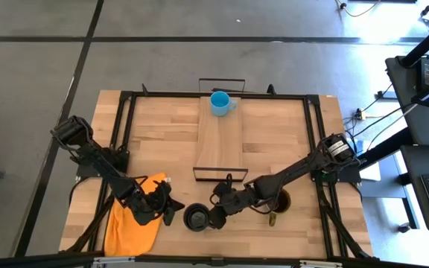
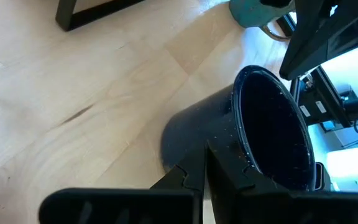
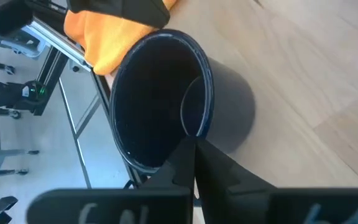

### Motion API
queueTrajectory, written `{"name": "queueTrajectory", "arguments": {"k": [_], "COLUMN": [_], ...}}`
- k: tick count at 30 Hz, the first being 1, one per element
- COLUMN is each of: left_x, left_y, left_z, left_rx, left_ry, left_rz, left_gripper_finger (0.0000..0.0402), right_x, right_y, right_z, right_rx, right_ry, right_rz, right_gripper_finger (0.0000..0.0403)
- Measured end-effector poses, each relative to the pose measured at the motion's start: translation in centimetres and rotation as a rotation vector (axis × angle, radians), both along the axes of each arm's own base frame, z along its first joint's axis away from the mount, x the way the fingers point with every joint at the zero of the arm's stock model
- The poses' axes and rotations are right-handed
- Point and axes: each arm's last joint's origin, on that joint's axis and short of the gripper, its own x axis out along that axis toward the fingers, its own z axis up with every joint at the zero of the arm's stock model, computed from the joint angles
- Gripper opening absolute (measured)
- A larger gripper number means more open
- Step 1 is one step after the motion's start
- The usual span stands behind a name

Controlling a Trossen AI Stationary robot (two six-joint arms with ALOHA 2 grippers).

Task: Stack small to large cups/mugs on shelf
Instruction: Put the dark blue mug on the shelf

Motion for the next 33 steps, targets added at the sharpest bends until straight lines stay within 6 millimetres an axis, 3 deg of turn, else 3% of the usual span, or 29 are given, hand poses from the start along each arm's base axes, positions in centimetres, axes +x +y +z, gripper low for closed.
{"name": "queueTrajectory", "arguments": {"k": [13,33], "left_x": [0.1,0.0], "left_y": [-0.1,-0.7], "left_z": [0.2,0.6], "left_rx": [-0.004,-0.040], "left_ry": [-0.019,-0.061], "left_rz": [-0.009,-0.031], "left_gripper_finger": [0.0008,0.0008], "right_x": [-0.6,-0.5], "right_y": [1.2,1.3], "right_z": [-0.2,-1.1], "right_rx": [-0.002,-0.008], "right_ry": [0.015,0.032], "right_rz": [0.029,0.003], "right_gripper_finger": [0.0012,0.0012]}}
